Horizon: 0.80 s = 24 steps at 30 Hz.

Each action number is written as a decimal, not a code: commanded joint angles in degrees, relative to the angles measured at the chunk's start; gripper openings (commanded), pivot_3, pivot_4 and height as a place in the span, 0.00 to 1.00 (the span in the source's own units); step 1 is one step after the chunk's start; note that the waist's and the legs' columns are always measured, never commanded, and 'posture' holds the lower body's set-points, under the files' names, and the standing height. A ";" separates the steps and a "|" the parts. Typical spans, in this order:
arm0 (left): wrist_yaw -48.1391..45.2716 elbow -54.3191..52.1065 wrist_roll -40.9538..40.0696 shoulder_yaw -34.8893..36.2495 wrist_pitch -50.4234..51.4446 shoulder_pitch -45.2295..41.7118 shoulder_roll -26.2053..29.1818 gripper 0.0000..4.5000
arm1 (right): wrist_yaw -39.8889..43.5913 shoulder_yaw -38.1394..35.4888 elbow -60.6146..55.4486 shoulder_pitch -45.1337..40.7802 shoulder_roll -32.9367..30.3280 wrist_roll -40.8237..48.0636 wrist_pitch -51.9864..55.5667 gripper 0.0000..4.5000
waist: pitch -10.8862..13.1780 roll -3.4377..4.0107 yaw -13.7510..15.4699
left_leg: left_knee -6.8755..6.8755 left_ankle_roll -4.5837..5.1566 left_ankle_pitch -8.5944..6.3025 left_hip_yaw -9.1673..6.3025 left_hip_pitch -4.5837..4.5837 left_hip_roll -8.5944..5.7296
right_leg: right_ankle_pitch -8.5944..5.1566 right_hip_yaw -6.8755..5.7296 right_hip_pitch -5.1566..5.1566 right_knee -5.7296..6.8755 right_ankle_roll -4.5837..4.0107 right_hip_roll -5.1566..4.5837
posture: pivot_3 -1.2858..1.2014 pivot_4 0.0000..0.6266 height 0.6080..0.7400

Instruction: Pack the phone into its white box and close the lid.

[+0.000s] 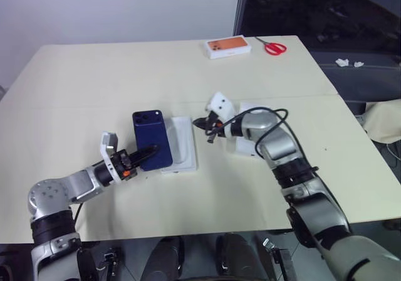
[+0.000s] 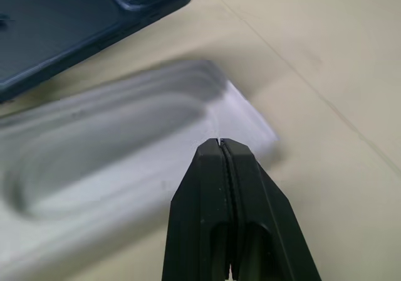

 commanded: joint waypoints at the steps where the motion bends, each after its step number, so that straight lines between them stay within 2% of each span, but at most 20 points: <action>1: 0.33 -0.74 -1.12 -0.69 0.21 -1.93 0.13 0.00 | 2.97 -1.09 -5.63 1.71 -2.39 2.88 0.50 0.31 | 0.00 0.00 -0.16 | 0.00 0.00 0.00 0.00 0.00 0.01 | 0.00 0.00 0.00 0.00 0.00 0.01 | 0.52 0.24 1.00; 7: 0.74 0.66 -0.25 -2.50 -0.59 -4.11 -0.36 0.00 | 6.11 -0.99 -10.85 5.63 -6.89 4.97 1.70 0.99 | 0.01 -0.01 0.05 | 0.02 0.00 0.00 0.01 0.00 0.00 | 0.00 0.01 0.01 0.00 0.00 0.01 | 0.52 0.24 1.00; 12: 2.42 3.13 0.05 -2.67 -0.43 -6.73 -0.56 0.00 | 12.61 -3.28 -18.88 9.14 -11.19 12.29 3.16 0.99 | 0.04 -0.06 0.51 | 0.04 0.01 -0.01 0.01 -0.01 0.00 | 0.00 -0.01 0.03 -0.02 0.00 0.00 | 0.52 0.24 1.00; 23: 2.14 6.08 4.00 -5.35 -1.36 -8.21 -1.84 0.00 | 11.47 -1.58 -18.56 10.15 -11.89 11.28 -2.10 0.99 | 0.05 -0.08 1.28 | 0.06 0.01 0.00 0.02 0.01 0.00 | 0.00 0.00 0.05 -0.01 0.01 0.00 | 0.52 0.24 1.00; 24: 2.55 6.46 3.69 -4.83 -1.36 -8.53 -2.27 0.11 | 11.20 -1.20 -18.34 10.24 -11.89 10.74 -2.74 1.00 | 0.05 -0.08 1.40 | 0.07 0.01 0.00 0.02 0.01 0.00 | 0.00 0.00 0.05 -0.01 0.01 0.00 | 0.52 0.24 1.00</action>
